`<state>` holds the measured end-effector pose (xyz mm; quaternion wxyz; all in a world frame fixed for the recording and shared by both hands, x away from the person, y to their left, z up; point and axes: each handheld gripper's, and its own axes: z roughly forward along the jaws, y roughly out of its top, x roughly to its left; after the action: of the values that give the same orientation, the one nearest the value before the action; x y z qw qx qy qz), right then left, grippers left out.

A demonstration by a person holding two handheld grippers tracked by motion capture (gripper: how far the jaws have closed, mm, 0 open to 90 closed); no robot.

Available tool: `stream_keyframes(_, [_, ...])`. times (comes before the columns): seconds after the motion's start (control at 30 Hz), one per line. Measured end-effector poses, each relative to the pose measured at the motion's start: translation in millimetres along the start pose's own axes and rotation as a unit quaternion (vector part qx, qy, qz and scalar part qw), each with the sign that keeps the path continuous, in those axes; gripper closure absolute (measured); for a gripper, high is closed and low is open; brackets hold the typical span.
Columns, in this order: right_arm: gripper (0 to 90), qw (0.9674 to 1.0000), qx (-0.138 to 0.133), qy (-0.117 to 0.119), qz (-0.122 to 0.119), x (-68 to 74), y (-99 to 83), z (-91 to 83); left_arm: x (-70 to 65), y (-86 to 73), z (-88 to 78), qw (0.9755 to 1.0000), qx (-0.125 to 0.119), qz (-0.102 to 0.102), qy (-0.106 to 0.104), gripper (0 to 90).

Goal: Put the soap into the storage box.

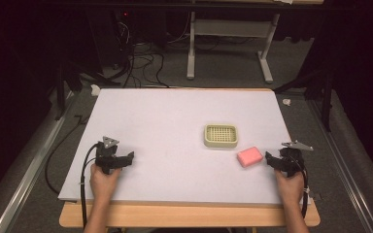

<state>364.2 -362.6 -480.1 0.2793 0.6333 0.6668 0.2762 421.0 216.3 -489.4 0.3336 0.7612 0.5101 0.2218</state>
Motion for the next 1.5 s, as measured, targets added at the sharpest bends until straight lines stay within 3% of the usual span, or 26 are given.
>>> stream_keyframes(0.6, [34.4,1.0000,0.000,0.000,0.000,0.0,0.0,0.0,0.2,0.1,-0.1,1.0000,0.001,-0.001,-0.001,16.2])
stream_keyframes(1.23, [29.1,0.9997,0.007,0.023,0.002,-4.8,2.1,-1.2,0.3,0.2,-0.3,1.0000,0.002,-0.001,-0.001,16.2])
stream_keyframes(1.5, [26.6,0.9993,-0.008,0.034,0.010,-10.3,-0.6,-11.5,0.4,0.1,-0.3,1.0000,0.002,-0.001,-0.001,16.2])
